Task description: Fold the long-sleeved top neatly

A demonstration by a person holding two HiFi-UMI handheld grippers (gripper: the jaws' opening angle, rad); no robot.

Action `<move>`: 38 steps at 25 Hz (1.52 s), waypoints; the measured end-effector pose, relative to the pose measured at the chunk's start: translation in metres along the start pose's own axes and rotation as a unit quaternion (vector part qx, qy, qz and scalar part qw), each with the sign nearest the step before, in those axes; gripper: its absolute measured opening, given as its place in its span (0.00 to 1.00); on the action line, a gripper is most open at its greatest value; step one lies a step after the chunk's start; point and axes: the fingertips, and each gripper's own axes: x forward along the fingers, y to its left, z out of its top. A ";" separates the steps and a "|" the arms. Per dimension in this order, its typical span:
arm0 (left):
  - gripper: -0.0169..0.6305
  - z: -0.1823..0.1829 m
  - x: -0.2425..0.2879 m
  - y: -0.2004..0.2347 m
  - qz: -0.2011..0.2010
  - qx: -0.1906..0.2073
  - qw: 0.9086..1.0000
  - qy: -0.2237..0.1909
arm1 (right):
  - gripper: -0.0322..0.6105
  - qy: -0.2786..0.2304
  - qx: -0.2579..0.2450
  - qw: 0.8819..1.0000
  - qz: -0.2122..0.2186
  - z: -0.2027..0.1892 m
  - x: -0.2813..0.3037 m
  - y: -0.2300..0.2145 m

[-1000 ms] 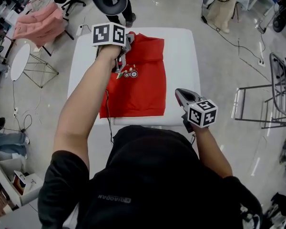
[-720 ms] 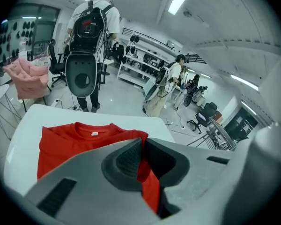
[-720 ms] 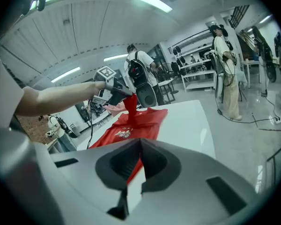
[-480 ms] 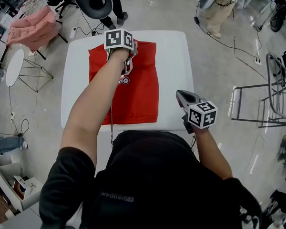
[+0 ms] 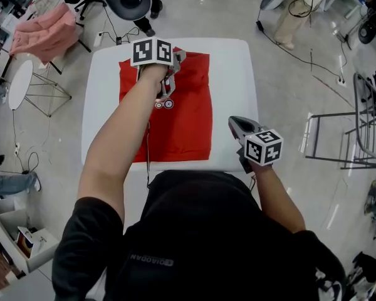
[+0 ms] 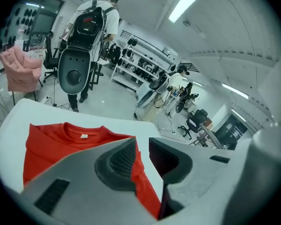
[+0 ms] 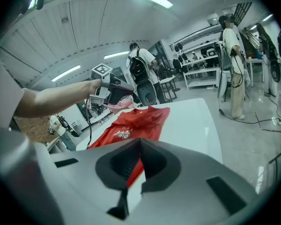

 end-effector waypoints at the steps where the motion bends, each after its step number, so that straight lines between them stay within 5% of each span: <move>1: 0.14 0.001 -0.007 0.003 0.004 0.002 1.000 -0.007 | 0.06 0.001 -0.002 1.000 0.003 0.000 0.002 0.002; 10: 0.08 -0.020 -0.116 0.045 0.067 0.077 0.993 -0.068 | 0.06 0.032 -0.053 0.998 0.028 -0.009 0.028 0.029; 17: 0.04 -0.122 -0.202 0.099 0.135 0.197 0.971 -0.001 | 0.06 0.074 -0.147 0.986 0.004 -0.035 0.034 0.064; 20: 0.04 -0.180 -0.221 0.111 0.132 0.234 0.962 0.041 | 0.06 0.112 -0.230 0.967 0.003 -0.057 0.032 0.080; 25: 0.04 -0.272 -0.236 0.131 0.108 0.203 0.971 0.070 | 0.06 0.184 -0.374 0.909 -0.007 -0.108 0.026 0.095; 28: 0.04 -0.316 -0.240 0.136 0.110 0.281 0.947 0.113 | 0.07 0.203 -0.406 0.891 -0.016 -0.131 0.021 0.107; 31: 0.13 -0.348 -0.242 0.137 0.113 0.391 0.900 0.158 | 0.10 0.228 -0.437 0.870 -0.029 -0.156 0.016 0.111; 34: 0.19 -0.362 -0.241 0.137 0.111 0.469 0.858 0.179 | 0.17 0.253 -0.481 0.838 -0.045 -0.172 0.017 0.109; 38: 0.22 -0.373 -0.237 0.140 0.112 0.527 0.820 0.192 | 0.22 0.257 -0.551 0.791 -0.071 -0.174 0.020 0.107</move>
